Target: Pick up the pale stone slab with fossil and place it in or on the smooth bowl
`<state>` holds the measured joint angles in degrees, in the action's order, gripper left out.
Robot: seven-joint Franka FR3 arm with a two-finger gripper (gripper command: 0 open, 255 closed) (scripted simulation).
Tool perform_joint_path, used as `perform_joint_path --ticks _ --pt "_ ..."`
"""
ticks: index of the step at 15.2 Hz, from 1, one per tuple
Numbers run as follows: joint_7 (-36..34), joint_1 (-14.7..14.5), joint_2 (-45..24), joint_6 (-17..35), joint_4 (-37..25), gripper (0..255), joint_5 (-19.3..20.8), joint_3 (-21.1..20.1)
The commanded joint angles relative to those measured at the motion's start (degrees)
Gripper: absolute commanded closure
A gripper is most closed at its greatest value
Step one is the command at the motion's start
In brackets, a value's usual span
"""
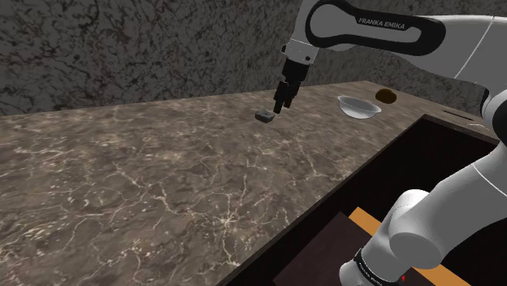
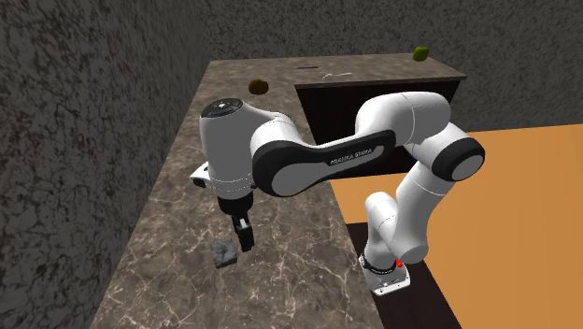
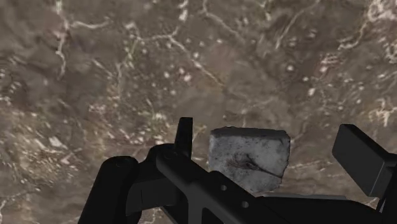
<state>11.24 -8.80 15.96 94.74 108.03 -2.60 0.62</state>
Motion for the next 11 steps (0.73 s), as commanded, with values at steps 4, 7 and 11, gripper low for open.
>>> perform_joint_path --ticks 4,7,11 --pt "0.9 -0.5 -2.1 3.3 0.9 0 0.1 -0.4" --pt "0.9 -0.5 -1.9 5.6 3.3 0 0.1 -0.5" --pt "0.9 -0.5 -1.9 6.0 3.8 0 0.1 -0.5"
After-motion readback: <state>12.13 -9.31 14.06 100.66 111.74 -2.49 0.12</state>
